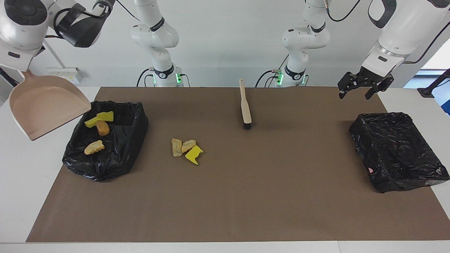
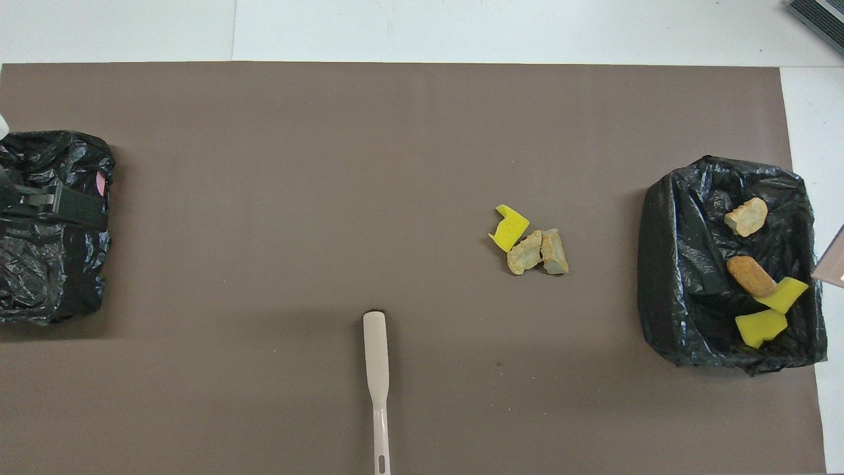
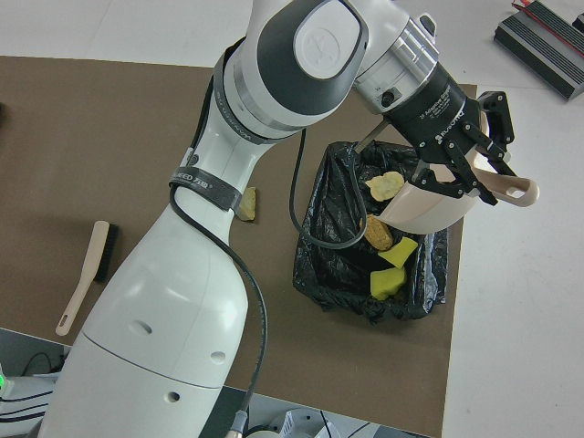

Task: Sweep and dump trash in bin
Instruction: 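Bring the empty dustpan back and set it on the table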

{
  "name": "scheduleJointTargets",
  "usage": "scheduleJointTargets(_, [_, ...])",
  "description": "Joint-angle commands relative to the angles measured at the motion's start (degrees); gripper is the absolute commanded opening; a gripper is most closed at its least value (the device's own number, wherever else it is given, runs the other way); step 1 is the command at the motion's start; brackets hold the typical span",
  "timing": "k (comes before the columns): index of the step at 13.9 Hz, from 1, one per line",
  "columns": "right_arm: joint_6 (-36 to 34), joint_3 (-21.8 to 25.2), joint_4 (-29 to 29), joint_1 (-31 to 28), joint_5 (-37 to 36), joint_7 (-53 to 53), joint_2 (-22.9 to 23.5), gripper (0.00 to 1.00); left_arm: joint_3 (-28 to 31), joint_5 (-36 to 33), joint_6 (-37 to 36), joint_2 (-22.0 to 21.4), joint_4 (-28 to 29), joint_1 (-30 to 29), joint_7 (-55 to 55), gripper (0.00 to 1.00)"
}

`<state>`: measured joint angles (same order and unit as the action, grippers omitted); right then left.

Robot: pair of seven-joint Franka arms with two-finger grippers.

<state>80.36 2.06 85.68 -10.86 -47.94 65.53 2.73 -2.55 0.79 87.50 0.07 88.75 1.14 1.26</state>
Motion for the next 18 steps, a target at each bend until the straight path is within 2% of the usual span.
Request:
scheduleJointTargets(1, [-0.03,-0.30,-1.57,-1.01,3.89,1.53,0.09,0.00,-0.17,-0.71,0.22,-0.86,-0.16,-0.35,0.06,1.00])
scheduleJointTargets(3, [2.24,-0.21,-1.57,-1.97,9.06,0.48,0.09,0.00,-0.17,-0.71,0.22,-0.95,-0.24,-0.35,0.06,1.00])
scheduleJointTargets(5, [3.57,-0.30,-1.57,-2.94,18.19,-4.50,-0.52,0.00,-0.09,-0.71,0.22,-1.03,-0.16,-0.44,0.06,1.00])
scheduleJointTargets(8, [3.75,-1.35,-0.52,-1.54,22.71,-15.66,-1.84,0.00,-0.17,-0.71,0.22,-1.03,-0.24,-0.35,0.06,1.00])
scheduleJointTargets(10, [3.40,-1.79,0.27,1.78,25.35,-21.03,-1.85,0.00,-0.17,-0.71,0.22,-1.03,-0.24,-0.44,0.06,1.00])
scheduleJointTargets(13, [3.40,-1.79,1.68,8.46,28.59,-35.51,-1.06,0.00,-0.17,-0.71,0.22,-1.03,-0.16,-0.44,0.06,1.00])
scheduleJointTargets(18, [5.67,-1.79,1.33,16.46,38.25,-50.12,3.68,0.00,-0.17,-0.71,0.22,-1.03,-0.16,-0.44,0.06,1.00])
